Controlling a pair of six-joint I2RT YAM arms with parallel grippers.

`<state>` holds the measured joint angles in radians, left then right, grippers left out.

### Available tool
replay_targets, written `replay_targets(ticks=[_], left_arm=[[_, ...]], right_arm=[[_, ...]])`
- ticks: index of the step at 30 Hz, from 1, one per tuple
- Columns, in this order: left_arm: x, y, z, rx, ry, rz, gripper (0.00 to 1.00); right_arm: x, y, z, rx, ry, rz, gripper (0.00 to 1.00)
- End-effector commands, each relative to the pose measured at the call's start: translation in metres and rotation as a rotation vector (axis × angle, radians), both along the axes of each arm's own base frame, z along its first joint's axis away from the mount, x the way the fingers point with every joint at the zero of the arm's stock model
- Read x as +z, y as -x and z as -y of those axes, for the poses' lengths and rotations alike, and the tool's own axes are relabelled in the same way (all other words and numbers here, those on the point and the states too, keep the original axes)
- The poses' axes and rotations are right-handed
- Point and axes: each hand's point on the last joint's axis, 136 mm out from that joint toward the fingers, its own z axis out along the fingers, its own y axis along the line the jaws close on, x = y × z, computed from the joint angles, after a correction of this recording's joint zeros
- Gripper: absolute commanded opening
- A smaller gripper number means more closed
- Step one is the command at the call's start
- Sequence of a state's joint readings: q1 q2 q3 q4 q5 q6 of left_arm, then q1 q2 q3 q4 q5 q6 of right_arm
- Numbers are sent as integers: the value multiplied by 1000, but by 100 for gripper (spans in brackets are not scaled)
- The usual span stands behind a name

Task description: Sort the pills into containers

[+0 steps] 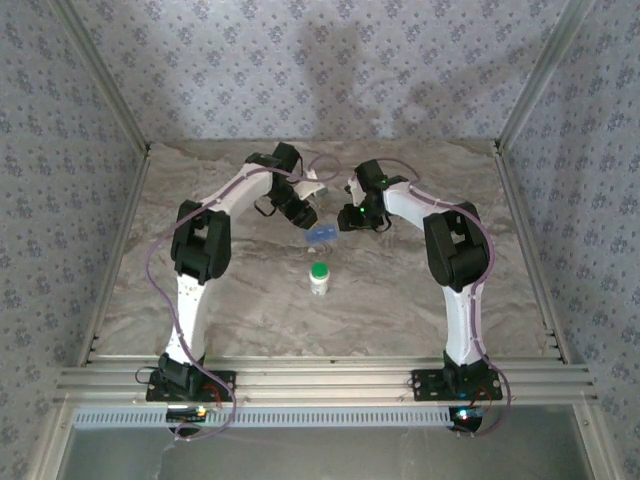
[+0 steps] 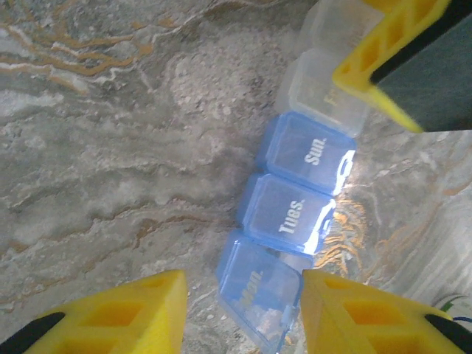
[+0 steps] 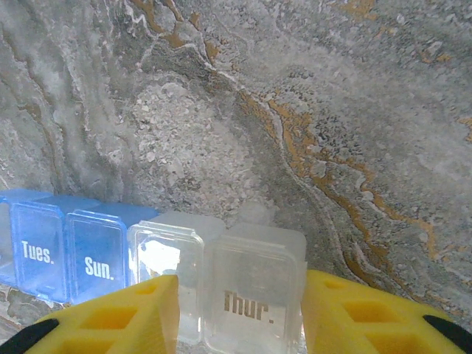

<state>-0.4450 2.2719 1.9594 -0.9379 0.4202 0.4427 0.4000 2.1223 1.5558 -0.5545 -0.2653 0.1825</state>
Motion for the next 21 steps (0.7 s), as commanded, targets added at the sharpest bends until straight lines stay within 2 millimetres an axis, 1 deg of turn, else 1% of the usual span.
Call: replay_targets(ticks=[1, 6, 9, 11, 15, 16, 18, 21], left_arm=[[-12, -12, -9, 32, -64, 29, 45], [-23, -23, -17, 60, -125, 75, 45], [-23, -30, -18, 73, -136, 106, 45], [-31, -28, -21, 84, -149, 98, 45], [-32, -26, -19, 105, -142, 116, 44], [-29, -25, -16, 107, -129, 136, 44], [-14, -30, -13, 127, -85, 207, 44], [21, -37, -13, 171, -20, 333, 45]], right_arm=[[-72, 46, 42, 12, 237, -202, 46], [-72, 46, 40, 22, 242, -197, 46], [-72, 47, 41, 26, 247, -197, 46], [-72, 46, 41, 25, 251, -193, 47], [-72, 44, 41, 5, 239, -195, 46], [-70, 42, 40, 2, 228, -187, 46], [-62, 33, 37, -3, 221, -149, 47], [-45, 26, 31, -12, 195, -98, 49]])
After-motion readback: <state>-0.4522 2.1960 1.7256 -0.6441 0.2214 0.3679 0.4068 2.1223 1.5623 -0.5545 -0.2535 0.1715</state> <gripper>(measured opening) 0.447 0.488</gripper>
